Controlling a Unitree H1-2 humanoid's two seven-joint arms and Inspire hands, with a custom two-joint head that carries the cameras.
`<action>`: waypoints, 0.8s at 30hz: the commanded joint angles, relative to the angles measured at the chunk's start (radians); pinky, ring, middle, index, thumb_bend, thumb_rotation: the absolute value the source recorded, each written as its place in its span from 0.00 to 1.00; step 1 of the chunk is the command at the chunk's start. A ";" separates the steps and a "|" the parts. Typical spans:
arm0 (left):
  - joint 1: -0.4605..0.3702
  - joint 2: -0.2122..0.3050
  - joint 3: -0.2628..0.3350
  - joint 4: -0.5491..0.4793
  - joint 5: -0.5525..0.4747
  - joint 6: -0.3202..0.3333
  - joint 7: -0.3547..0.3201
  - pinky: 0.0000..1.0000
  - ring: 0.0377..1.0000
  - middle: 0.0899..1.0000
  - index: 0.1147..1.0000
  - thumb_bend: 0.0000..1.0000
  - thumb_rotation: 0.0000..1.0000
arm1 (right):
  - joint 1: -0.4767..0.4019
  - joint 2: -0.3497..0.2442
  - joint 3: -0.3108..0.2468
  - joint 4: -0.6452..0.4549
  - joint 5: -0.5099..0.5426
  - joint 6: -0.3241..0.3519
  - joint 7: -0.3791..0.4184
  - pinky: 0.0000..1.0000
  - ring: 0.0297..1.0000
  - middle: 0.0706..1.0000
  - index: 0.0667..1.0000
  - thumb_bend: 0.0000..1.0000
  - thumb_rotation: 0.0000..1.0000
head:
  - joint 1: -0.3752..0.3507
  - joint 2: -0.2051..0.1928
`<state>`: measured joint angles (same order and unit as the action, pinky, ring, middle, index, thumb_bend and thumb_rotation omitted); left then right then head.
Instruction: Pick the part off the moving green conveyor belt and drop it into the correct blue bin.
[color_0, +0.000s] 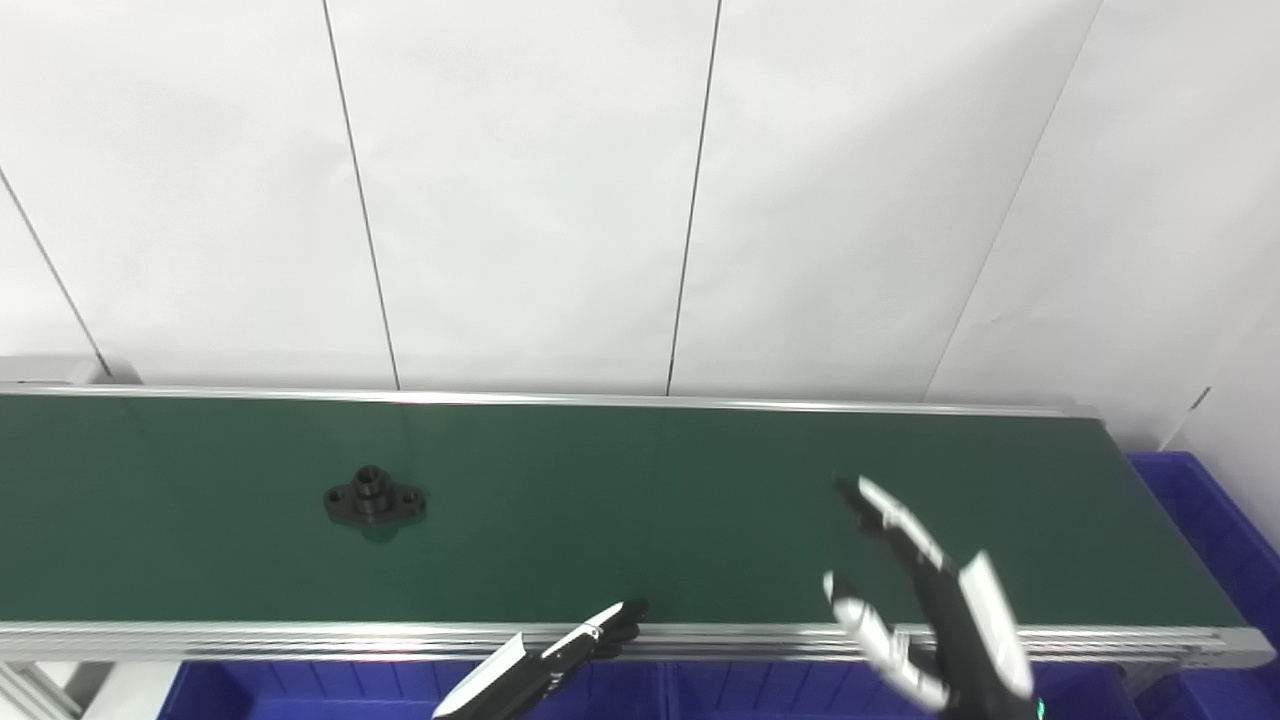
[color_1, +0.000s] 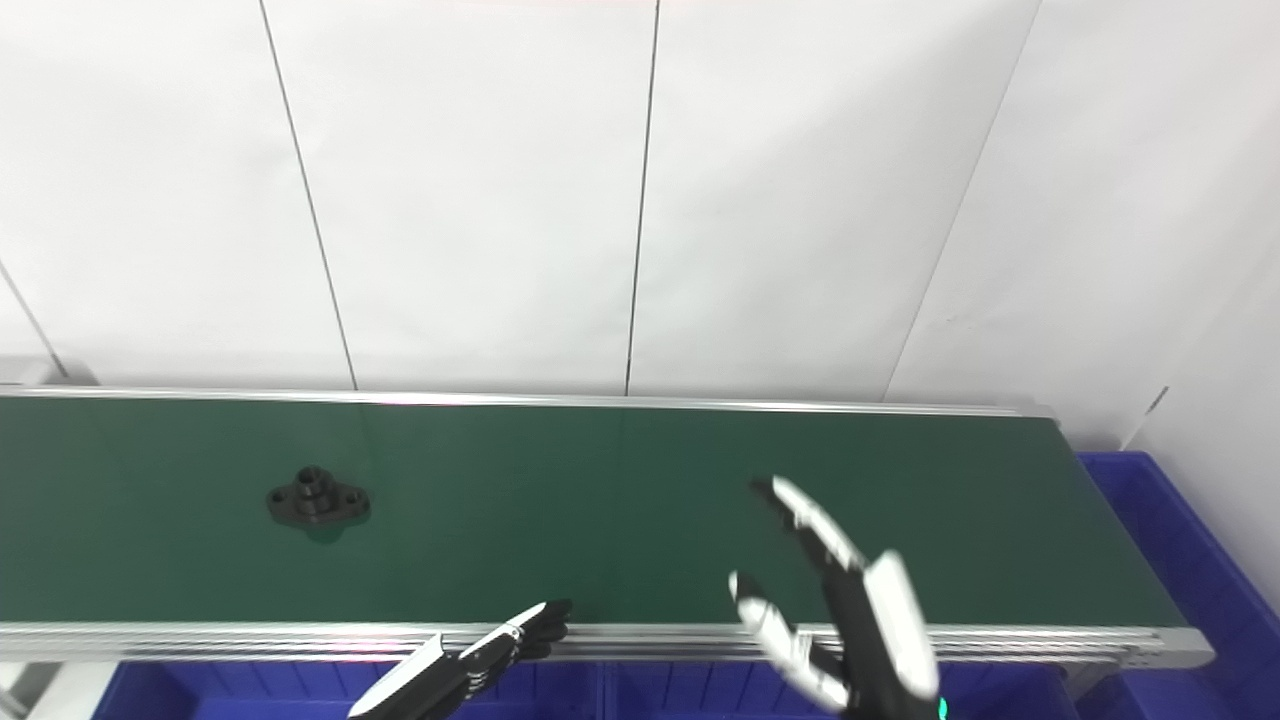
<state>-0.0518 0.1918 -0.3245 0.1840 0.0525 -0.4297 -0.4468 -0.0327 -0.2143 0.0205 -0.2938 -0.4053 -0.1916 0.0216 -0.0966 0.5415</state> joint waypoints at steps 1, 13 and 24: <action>-0.017 -0.002 -0.002 -0.028 -0.003 -0.038 0.011 0.93 0.96 0.99 0.98 0.37 0.70 | -0.100 -0.005 -0.011 -0.059 0.009 0.076 0.027 0.78 0.84 0.85 0.83 0.48 0.61 | 0.001 0.001; -0.023 -0.004 -0.002 -0.032 -0.003 -0.038 0.012 0.93 0.96 0.99 0.97 0.37 0.72 | -0.413 0.005 0.033 0.057 -0.094 0.299 0.097 0.76 0.80 0.81 0.80 0.68 0.33 | -0.012 0.009; -0.004 -0.003 -0.002 -0.056 -0.006 -0.037 0.015 0.93 0.96 0.99 0.97 0.36 0.70 | -0.642 0.030 0.155 0.381 -0.196 0.300 0.071 0.71 0.75 0.75 0.73 0.87 0.32 | -0.003 0.019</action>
<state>-0.0486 0.1897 -0.3268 0.1625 0.0527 -0.4298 -0.4386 -0.6122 -0.1949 0.1676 0.0692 -0.5885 0.1091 0.1134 -0.0997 0.5584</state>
